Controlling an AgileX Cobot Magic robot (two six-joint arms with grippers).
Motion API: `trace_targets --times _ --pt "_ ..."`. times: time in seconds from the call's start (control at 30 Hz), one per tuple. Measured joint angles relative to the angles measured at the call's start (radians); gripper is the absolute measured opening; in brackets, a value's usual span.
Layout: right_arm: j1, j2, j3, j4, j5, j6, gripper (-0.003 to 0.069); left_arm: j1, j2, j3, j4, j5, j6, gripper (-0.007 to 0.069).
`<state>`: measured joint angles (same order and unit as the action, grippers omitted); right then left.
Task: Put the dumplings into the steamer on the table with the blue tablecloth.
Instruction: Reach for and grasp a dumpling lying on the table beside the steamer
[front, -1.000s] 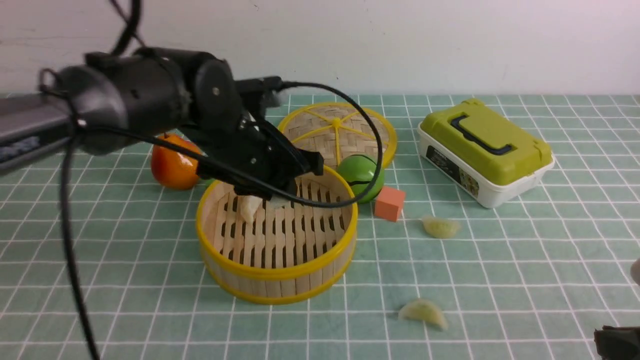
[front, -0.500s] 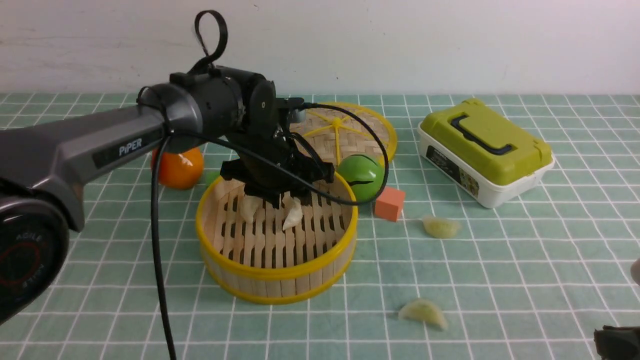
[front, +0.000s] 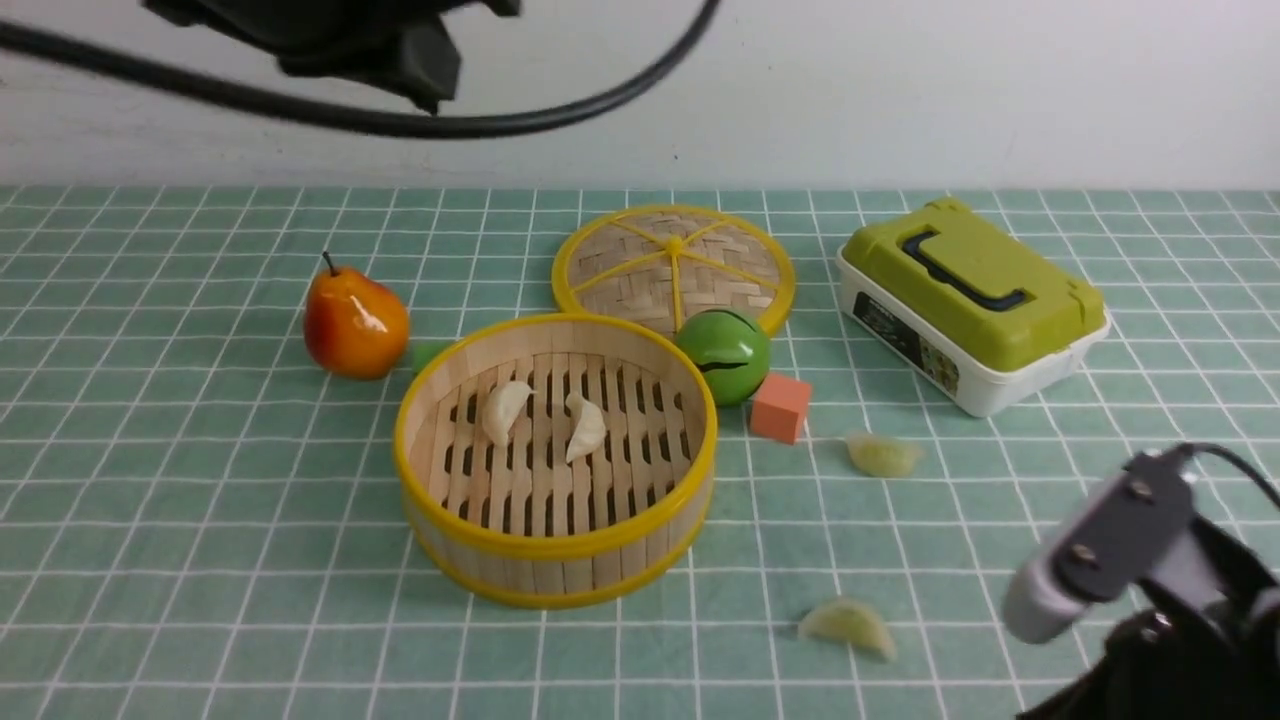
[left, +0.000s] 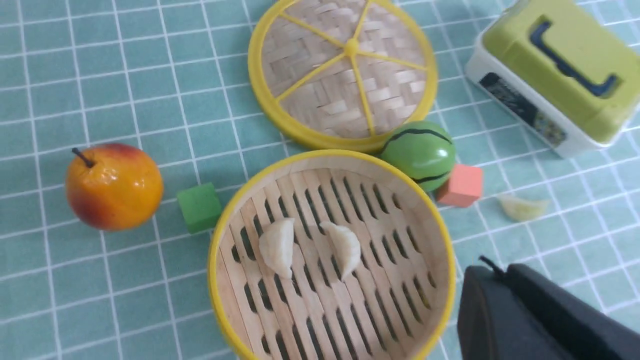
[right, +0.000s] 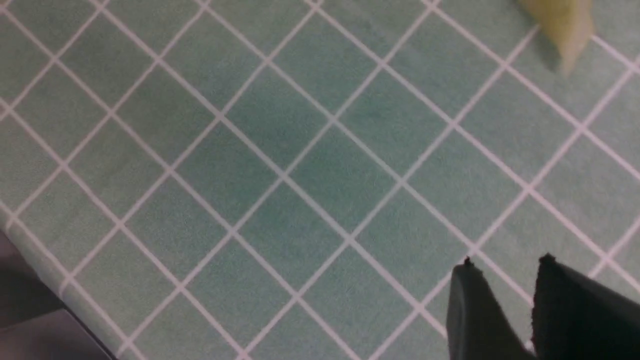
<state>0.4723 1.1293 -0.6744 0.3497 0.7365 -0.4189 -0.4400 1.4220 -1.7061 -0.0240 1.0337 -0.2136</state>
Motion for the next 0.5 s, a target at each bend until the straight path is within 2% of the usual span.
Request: trace_targets --times 0.1,0.17,0.23,0.3,0.43,0.47,0.5 --pt "0.01 0.166 -0.104 -0.021 -0.001 -0.023 0.0323 0.0 -0.185 0.191 -0.012 -0.02 0.002 -0.0014" --pt "0.01 0.284 -0.185 -0.049 -0.003 -0.024 0.0384 0.0 -0.353 0.388 -0.008 -0.07 0.002 -0.0014" --pt "0.01 0.335 -0.222 -0.059 -0.006 -0.025 0.0401 0.0 -0.426 0.472 -0.001 -0.099 0.002 -0.0014" --pt "0.01 0.445 -0.316 -0.084 -0.009 -0.03 0.042 0.0 -0.607 0.679 0.024 -0.168 0.002 -0.0014" --pt "0.01 0.598 -0.431 -0.146 -0.019 -0.084 0.0413 0.0 -0.887 0.933 0.036 -0.191 -0.011 -0.0014" --pt "0.01 0.604 -0.435 -0.149 -0.019 -0.089 0.0411 0.0 -0.91 0.943 0.039 -0.19 -0.013 -0.0014" --pt "0.013 0.653 -0.463 -0.174 -0.021 -0.138 0.0395 0.0 -0.989 1.023 0.047 -0.185 -0.03 -0.0014"
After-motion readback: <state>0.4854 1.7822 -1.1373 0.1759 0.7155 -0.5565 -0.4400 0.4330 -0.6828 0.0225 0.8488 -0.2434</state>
